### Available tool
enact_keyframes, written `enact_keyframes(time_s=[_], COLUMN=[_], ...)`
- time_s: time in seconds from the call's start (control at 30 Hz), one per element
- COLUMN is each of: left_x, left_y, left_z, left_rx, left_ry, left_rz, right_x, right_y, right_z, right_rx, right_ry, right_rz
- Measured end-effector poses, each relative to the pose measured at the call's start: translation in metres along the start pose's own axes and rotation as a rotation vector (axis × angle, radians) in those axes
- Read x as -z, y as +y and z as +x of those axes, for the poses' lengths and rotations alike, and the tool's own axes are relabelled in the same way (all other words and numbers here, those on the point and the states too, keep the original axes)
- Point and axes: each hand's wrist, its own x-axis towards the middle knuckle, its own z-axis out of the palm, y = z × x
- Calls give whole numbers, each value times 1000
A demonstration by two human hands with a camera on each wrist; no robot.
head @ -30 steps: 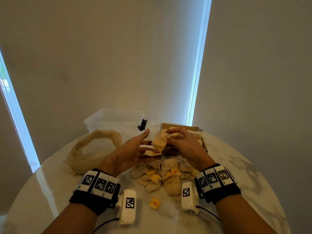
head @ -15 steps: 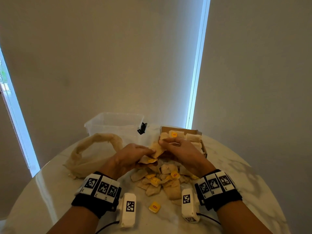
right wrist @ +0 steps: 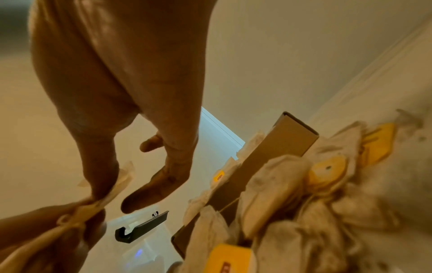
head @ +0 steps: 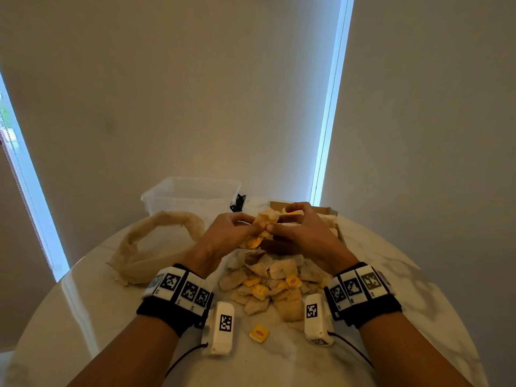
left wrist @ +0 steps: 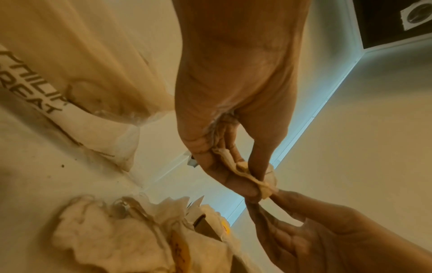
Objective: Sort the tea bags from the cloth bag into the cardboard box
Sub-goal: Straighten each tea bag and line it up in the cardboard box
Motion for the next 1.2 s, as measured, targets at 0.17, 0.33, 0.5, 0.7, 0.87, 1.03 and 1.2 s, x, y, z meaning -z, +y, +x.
enact_keyframes(time_s=[0.17,0.33,0.5,0.7,0.87,1.03,1.2], left_x=[1,1,0,-2,-2,1,3], left_y=[-4,-4,-4,-6,-9,-13,-16], left_z=[-2,-6,-5,-6,-7,-7,-8], left_rx=[13,-8,-40,-101,-128,-116,-97], left_ry=[3,-2,43,28,74,98,99], left_rz=[-53,-14,-36,-83,-110,-117,-76], right_x=[-5,-2,-2,-1,-2,-7,-11], right_y=[6,4,3,4,3,5,7], right_z=[-4,-12,-13,-12,-11,-13,-9], right_rx=[87,58,50,76,174,123,92], right_ry=[24,-82,-101,-87,-35,-95,-82], right_rz=[-19,63,69,48,-18,23,30])
